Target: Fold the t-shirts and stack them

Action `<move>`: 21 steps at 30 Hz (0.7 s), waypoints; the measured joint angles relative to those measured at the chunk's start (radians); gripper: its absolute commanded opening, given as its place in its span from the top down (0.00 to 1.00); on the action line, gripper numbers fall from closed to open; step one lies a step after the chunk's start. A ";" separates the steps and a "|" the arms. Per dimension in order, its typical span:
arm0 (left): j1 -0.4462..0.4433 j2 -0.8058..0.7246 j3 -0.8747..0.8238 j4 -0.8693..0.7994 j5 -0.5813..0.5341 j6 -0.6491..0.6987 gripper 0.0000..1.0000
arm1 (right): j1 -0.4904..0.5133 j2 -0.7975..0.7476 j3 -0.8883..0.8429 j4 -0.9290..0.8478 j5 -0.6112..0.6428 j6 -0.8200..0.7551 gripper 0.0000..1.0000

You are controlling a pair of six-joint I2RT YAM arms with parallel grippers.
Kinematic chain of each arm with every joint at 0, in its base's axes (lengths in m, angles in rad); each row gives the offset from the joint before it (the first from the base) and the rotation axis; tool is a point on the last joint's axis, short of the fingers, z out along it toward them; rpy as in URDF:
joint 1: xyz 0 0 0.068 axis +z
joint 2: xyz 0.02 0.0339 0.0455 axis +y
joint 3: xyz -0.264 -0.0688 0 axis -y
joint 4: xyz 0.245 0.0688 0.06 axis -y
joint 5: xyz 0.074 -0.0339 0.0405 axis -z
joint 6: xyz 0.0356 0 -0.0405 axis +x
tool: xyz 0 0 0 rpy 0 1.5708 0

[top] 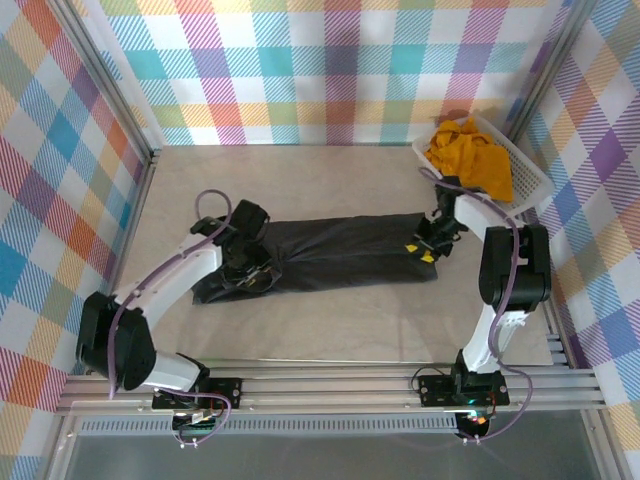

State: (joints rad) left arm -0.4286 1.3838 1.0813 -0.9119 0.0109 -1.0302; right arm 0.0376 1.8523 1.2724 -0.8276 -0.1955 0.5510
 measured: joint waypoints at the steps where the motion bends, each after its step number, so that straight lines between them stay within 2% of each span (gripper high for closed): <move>1: 0.029 -0.022 -0.011 -0.002 -0.005 0.002 0.59 | -0.021 0.000 -0.002 0.004 0.001 0.014 0.63; 4: 0.129 -0.061 -0.039 -0.005 -0.014 0.010 0.54 | -0.044 0.000 -0.003 0.028 -0.001 0.045 0.63; 9: 0.263 -0.066 -0.061 -0.005 -0.011 0.049 0.53 | -0.045 0.004 -0.002 0.056 -0.005 0.090 0.66; 12: 0.330 -0.067 -0.076 -0.002 0.000 0.074 0.49 | -0.045 0.024 0.010 0.058 -0.006 0.103 0.76; 15: 0.391 -0.069 -0.102 0.005 0.023 0.093 0.42 | -0.045 0.047 0.025 0.057 0.005 0.106 0.91; 17: 0.414 -0.068 -0.113 0.009 0.042 0.104 0.41 | -0.045 0.051 0.035 0.055 0.018 0.100 0.98; 21: 0.421 -0.043 -0.116 0.059 0.096 0.106 0.41 | -0.045 0.051 0.062 0.049 0.038 0.080 1.00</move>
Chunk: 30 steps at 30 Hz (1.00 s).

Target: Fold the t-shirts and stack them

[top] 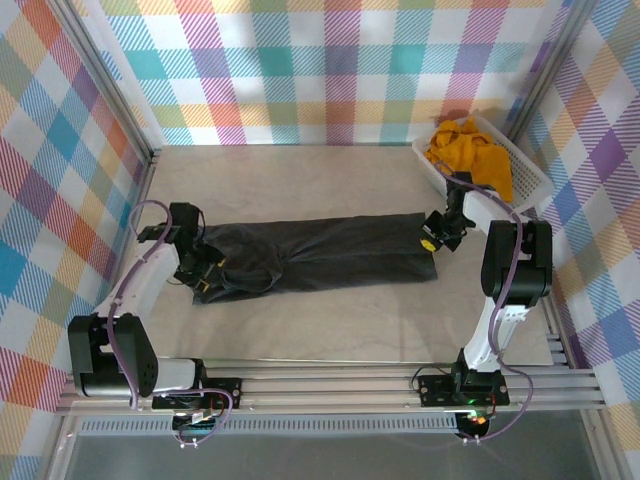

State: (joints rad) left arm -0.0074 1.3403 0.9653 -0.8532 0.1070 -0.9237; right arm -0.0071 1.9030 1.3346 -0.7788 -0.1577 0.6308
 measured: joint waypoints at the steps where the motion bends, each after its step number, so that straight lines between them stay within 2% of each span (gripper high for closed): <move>1: 0.000 0.013 0.000 0.015 0.015 -0.001 0.41 | 0.000 0.000 0.006 0.000 0.001 -0.005 1.00; 7: -0.008 0.082 -0.027 0.074 0.068 -0.019 0.41 | 0.000 0.000 0.018 -0.001 0.008 -0.026 1.00; 9: -0.018 0.108 -0.027 0.082 0.069 -0.027 0.45 | 0.000 0.000 0.018 -0.003 0.008 -0.034 0.93; 11: -0.027 0.127 -0.029 0.097 0.072 -0.035 0.61 | 0.000 0.000 0.018 -0.007 0.008 -0.042 0.85; 14: -0.035 0.138 -0.040 0.117 0.077 -0.047 0.86 | 0.000 0.000 0.018 -0.011 0.008 -0.051 0.81; 17: -0.051 0.132 -0.043 0.119 0.072 -0.051 0.99 | 0.001 -0.002 0.018 -0.019 0.009 -0.061 0.79; 22: -0.105 0.037 -0.058 0.071 0.068 -0.067 1.00 | 0.027 -0.047 0.018 -0.033 0.020 -0.070 0.78; 27: -0.182 -0.115 -0.154 0.034 0.069 -0.123 1.00 | 0.115 -0.113 0.018 -0.039 0.023 -0.070 0.78; 28: -0.192 -0.137 -0.187 0.031 0.072 -0.137 0.98 | 0.131 -0.122 0.018 -0.039 0.023 -0.070 0.78; 30: -0.198 -0.165 -0.253 0.030 0.080 -0.161 0.77 | 0.164 -0.132 0.018 -0.038 0.022 -0.069 0.77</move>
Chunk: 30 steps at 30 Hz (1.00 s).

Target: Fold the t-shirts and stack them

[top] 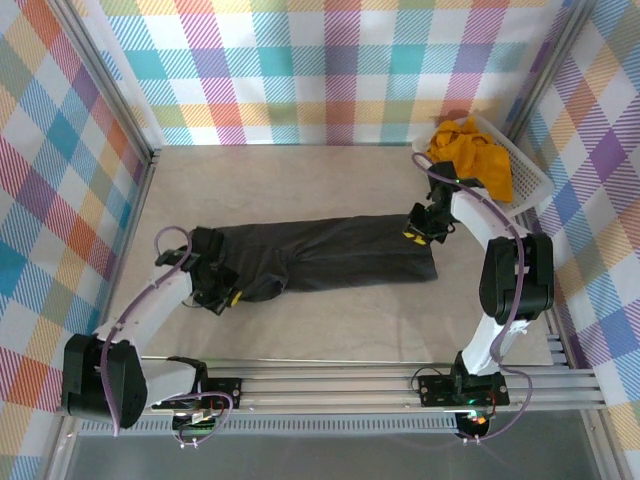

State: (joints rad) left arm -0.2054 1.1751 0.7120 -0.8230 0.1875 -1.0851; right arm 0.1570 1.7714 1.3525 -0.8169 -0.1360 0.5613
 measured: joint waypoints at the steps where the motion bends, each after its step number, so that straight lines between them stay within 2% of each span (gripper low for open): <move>1: -0.002 -0.006 -0.032 -0.001 0.006 -0.007 0.60 | 0.014 -0.001 0.000 0.000 -0.001 0.000 0.77; 2: -0.004 -0.006 -0.056 -0.012 0.009 -0.016 0.47 | 0.024 -0.001 0.000 -0.001 -0.002 0.000 0.77; 4: -0.006 -0.003 -0.067 -0.059 -0.003 -0.023 0.39 | 0.034 -0.001 0.000 -0.003 -0.003 0.000 0.77; 5: -0.008 -0.004 -0.058 -0.080 -0.017 -0.020 0.38 | 0.038 -0.001 0.000 -0.003 -0.003 0.000 0.76; 7: -0.011 -0.005 -0.015 -0.120 -0.051 -0.015 0.43 | 0.042 -0.001 0.000 -0.005 -0.003 0.000 0.76; 10: -0.028 -0.019 0.055 -0.113 -0.085 -0.009 0.61 | 0.051 -0.002 0.000 -0.007 -0.004 0.000 0.76; 15: -0.134 0.005 0.102 -0.009 -0.084 -0.026 0.61 | 0.055 -0.019 -0.023 -0.008 -0.004 -0.001 0.76; 17: -0.188 0.073 0.142 0.016 -0.093 -0.026 0.68 | 0.055 -0.035 -0.036 -0.008 -0.003 -0.001 0.76; 19: -0.223 0.150 0.195 0.038 -0.113 -0.007 0.70 | 0.055 -0.048 -0.046 -0.008 -0.004 -0.001 0.76; 24: -0.248 0.294 0.286 0.130 -0.157 0.069 0.72 | 0.055 -0.067 -0.063 -0.006 -0.004 -0.001 0.76; 30: -0.315 0.438 0.278 0.188 -0.171 0.119 0.78 | 0.055 -0.071 -0.080 -0.008 -0.003 -0.001 0.76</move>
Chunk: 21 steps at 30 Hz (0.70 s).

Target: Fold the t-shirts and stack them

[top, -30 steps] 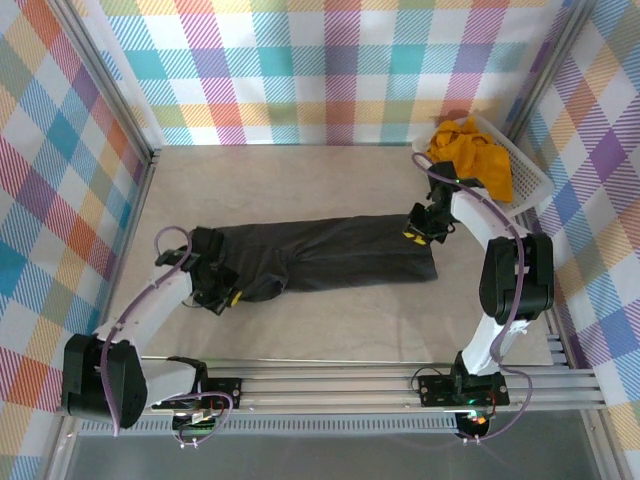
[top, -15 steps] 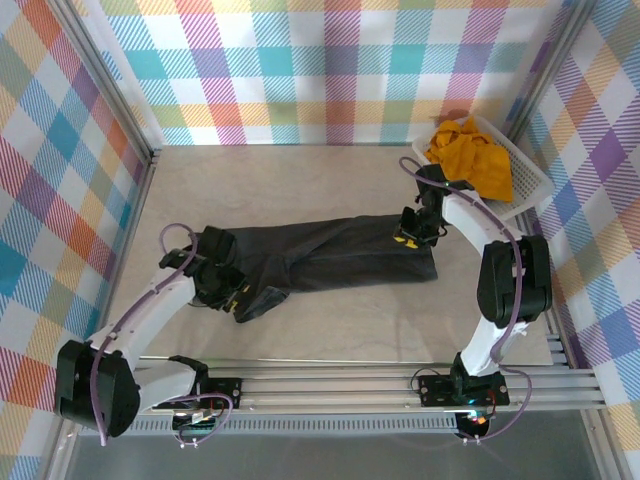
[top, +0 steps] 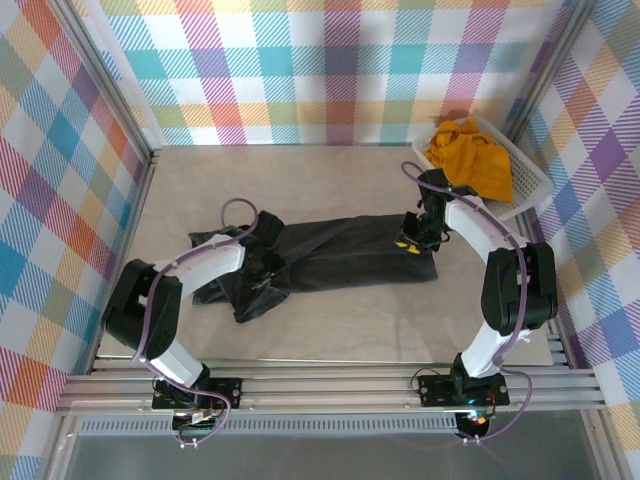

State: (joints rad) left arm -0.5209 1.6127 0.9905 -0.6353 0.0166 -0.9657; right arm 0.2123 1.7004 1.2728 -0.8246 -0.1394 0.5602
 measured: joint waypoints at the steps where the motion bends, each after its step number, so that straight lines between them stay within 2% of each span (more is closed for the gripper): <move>1: -0.018 0.000 -0.011 0.004 -0.002 0.000 0.78 | 0.000 -0.002 -0.001 -0.001 0.000 0.000 0.76; 9: -0.106 -0.066 -0.071 0.006 -0.019 -0.030 0.76 | 0.000 -0.006 -0.002 0.001 0.000 0.000 0.76; 15: -0.110 0.003 -0.074 -0.009 -0.018 -0.032 0.76 | 0.000 -0.006 -0.001 0.000 0.000 0.000 0.76; 21: -0.111 0.029 -0.034 -0.035 -0.011 0.006 0.69 | 0.000 -0.006 -0.001 0.000 0.000 -0.001 0.75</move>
State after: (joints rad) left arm -0.6319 1.6413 0.9562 -0.6704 0.0059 -0.9596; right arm 0.2119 1.6947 1.2716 -0.8242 -0.1390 0.5591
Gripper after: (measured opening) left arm 0.281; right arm 0.246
